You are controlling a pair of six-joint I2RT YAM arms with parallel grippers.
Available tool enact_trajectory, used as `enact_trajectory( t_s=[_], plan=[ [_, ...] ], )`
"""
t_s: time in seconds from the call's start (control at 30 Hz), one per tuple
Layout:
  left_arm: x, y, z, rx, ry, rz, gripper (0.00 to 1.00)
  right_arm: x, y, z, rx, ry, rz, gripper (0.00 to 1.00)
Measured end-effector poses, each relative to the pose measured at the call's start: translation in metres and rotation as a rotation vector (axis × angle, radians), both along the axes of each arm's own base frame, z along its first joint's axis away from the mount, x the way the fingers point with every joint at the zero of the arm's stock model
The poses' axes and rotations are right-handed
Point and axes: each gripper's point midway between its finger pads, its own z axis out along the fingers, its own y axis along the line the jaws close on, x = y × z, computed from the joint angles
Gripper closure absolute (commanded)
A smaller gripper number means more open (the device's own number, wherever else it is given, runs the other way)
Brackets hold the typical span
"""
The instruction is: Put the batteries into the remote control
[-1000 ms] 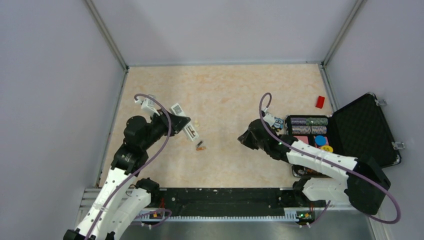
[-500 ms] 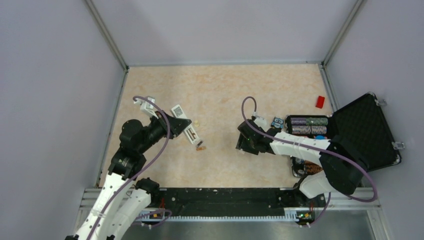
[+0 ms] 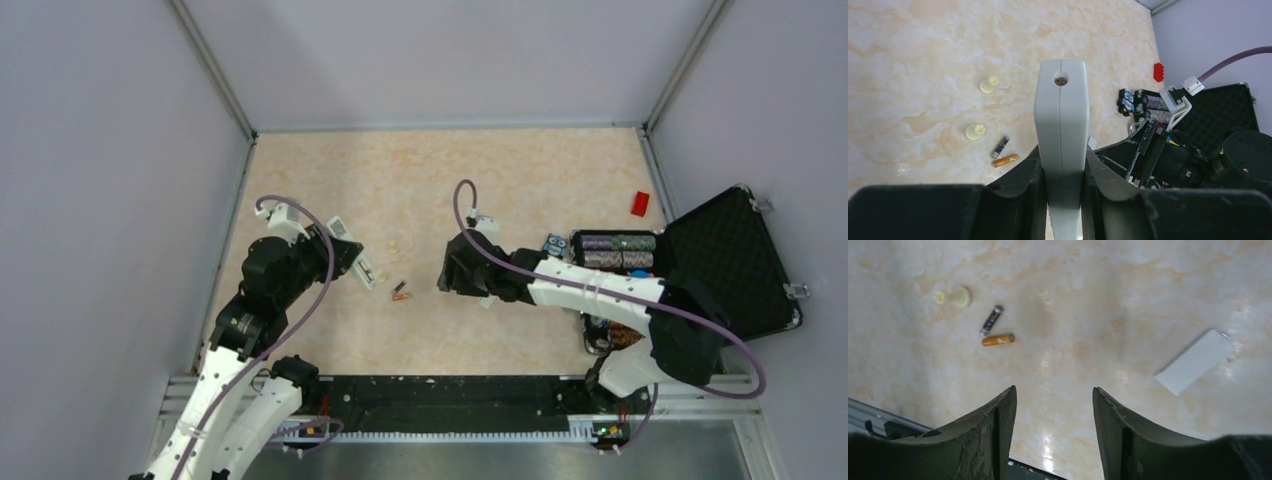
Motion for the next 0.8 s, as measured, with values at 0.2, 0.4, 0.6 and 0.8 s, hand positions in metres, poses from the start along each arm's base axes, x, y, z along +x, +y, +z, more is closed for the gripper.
enact_trajectory(
  t_s=[0.2,0.4,0.6,0.8],
  plan=[
    [0.0,0.02,-0.002,0.059,0.03,0.099,1.0,0.014,0.059,0.003,-0.01,-0.043,0.143,0.45],
    [-0.006,0.044,0.008,0.09,0.015,0.212,1.0,0.029,0.086,-0.019,-0.054,-0.038,0.162,0.47],
    [-0.014,0.065,0.008,0.114,0.006,0.308,1.0,0.025,0.12,-0.038,-0.108,-0.058,0.207,0.47],
    [-0.023,0.079,0.02,0.123,0.003,0.364,1.0,0.017,0.131,-0.045,-0.167,-0.111,0.361,0.37]
  ],
)
